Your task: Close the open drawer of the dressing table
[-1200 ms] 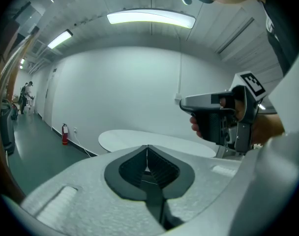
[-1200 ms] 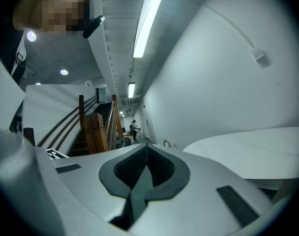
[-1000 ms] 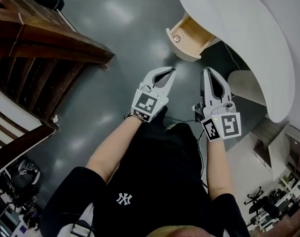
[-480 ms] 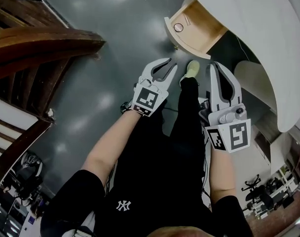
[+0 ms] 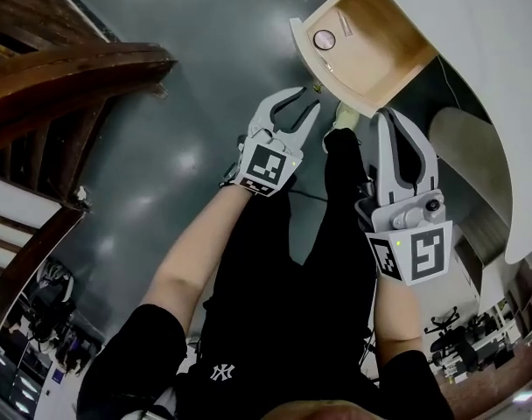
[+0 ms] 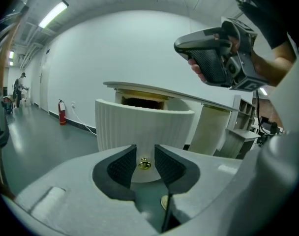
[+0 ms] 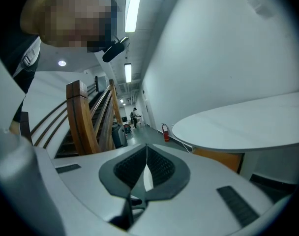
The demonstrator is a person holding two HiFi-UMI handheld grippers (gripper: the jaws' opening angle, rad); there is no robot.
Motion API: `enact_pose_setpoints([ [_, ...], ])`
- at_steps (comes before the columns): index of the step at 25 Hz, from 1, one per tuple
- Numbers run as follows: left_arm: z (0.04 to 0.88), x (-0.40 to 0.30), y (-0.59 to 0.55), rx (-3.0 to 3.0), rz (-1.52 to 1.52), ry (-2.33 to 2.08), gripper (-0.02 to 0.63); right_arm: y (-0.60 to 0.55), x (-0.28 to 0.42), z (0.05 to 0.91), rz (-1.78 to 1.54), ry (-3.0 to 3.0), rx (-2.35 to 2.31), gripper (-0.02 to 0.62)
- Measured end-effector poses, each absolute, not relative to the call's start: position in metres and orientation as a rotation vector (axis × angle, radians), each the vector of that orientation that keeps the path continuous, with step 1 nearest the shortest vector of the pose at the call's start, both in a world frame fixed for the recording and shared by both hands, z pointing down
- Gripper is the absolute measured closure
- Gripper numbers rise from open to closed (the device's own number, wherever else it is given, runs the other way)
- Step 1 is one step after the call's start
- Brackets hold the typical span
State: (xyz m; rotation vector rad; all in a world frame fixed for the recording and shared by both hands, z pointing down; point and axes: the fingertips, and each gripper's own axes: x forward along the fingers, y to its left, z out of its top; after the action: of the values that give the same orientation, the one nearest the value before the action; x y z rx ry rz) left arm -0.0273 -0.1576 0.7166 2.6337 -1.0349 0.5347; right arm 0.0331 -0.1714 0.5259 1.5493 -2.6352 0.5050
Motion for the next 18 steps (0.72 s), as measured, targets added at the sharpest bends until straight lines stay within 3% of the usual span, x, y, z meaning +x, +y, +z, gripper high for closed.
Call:
enact_pose_setpoints([
  [18, 0.775, -0.007, -0.172, 2.666, 0.595, -1.05, 0.499, -0.165, 0.053, 0.573, 0.529, -2.581, 1.671, 0.578],
])
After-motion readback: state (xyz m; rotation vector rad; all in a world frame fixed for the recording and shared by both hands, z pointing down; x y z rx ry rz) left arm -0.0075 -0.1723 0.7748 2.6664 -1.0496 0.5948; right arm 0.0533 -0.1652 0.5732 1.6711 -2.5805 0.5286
